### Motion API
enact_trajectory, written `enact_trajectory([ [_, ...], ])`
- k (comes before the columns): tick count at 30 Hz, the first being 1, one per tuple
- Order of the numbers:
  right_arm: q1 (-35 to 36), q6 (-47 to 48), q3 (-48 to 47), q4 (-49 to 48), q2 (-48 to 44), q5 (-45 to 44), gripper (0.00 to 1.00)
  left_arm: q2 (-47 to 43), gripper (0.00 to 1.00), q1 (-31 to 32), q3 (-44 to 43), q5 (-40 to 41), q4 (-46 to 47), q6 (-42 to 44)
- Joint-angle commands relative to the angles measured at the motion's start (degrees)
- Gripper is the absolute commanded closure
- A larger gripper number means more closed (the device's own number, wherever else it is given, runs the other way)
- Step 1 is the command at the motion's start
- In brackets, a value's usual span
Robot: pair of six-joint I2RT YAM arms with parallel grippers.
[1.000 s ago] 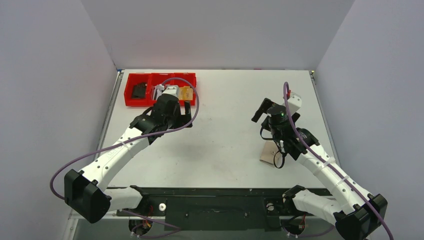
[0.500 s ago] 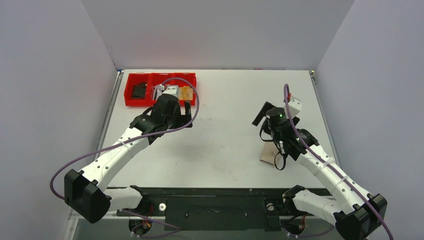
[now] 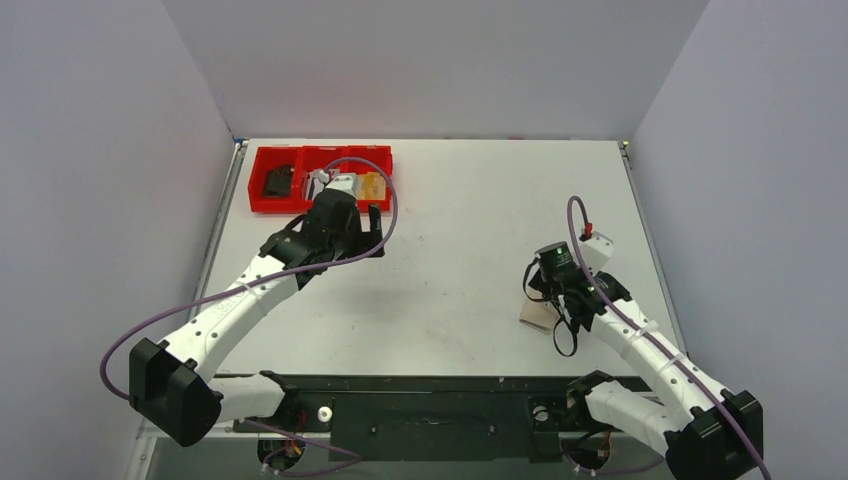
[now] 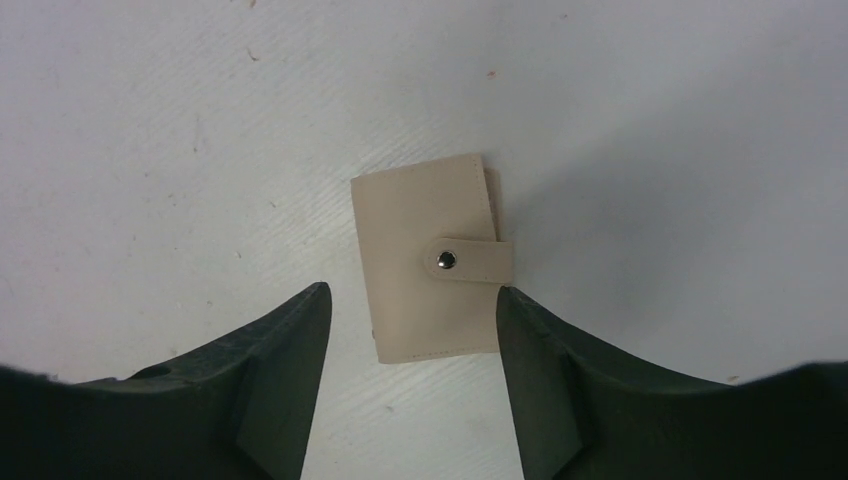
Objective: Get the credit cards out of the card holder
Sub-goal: Move the card holder to the center of the board.
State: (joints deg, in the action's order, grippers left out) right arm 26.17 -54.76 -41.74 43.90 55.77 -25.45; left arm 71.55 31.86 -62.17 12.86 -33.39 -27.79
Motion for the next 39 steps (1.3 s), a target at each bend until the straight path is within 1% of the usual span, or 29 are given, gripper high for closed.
enact_trajectory([
  [1, -1.69, -0.77, 0.37, -0.48, 1.88, -0.60, 0.44, -0.52, 0.10, -0.39, -0.40, -1.03, 1.42, 0.54],
  [5, -2.92, 0.21, 0.97, -2.12, 5.33, 0.71, 0.51, -0.64, 0.10, -0.47, -0.33, -1.17, 1.30, 0.45],
  [12, -8.09, 2.61, 3.94, -7.71, 9.22, 6.03, 0.58, -1.34, 0.10, -0.82, -0.13, -1.27, 1.01, 0.08],
  [20, -8.50, 2.99, 5.06, -11.43, 13.33, 8.26, 0.60, -1.30, 0.10, -1.08, -0.07, -1.23, 0.58, -0.28],
  [27, -8.50, 2.66, 6.97, -12.24, 15.49, 8.54, 0.60, -0.83, 0.10, -1.18, 0.02, -1.68, 0.53, -0.78],
  [30, -8.46, 1.92, 7.90, -12.33, 15.99, 8.49, 0.62, -0.94, 0.10, -1.33, 0.03, -1.74, 0.55, -0.89],
  [34, -8.46, 1.09, 8.87, -12.46, 16.37, 8.12, 0.70, -1.04, 0.10, -1.53, 0.43, -2.06, 0.69, -0.99],
  [36, -8.50, 0.72, 9.58, -12.73, 16.22, 8.21, 0.76, -0.96, 0.10, -1.61, 0.48, -2.25, 0.69, -1.10],
  [38, -8.45, 0.56, 10.13, -13.09, 16.09, 8.38, 0.84, -1.03, 0.10, -1.62, 0.56, -2.31, 0.71, -1.21],
  [39, -8.48, 0.59, 10.20, -13.16, 16.07, 8.43, 0.92, -1.01, 0.10, -1.67, 0.60, -2.31, 0.76, -1.28],
])
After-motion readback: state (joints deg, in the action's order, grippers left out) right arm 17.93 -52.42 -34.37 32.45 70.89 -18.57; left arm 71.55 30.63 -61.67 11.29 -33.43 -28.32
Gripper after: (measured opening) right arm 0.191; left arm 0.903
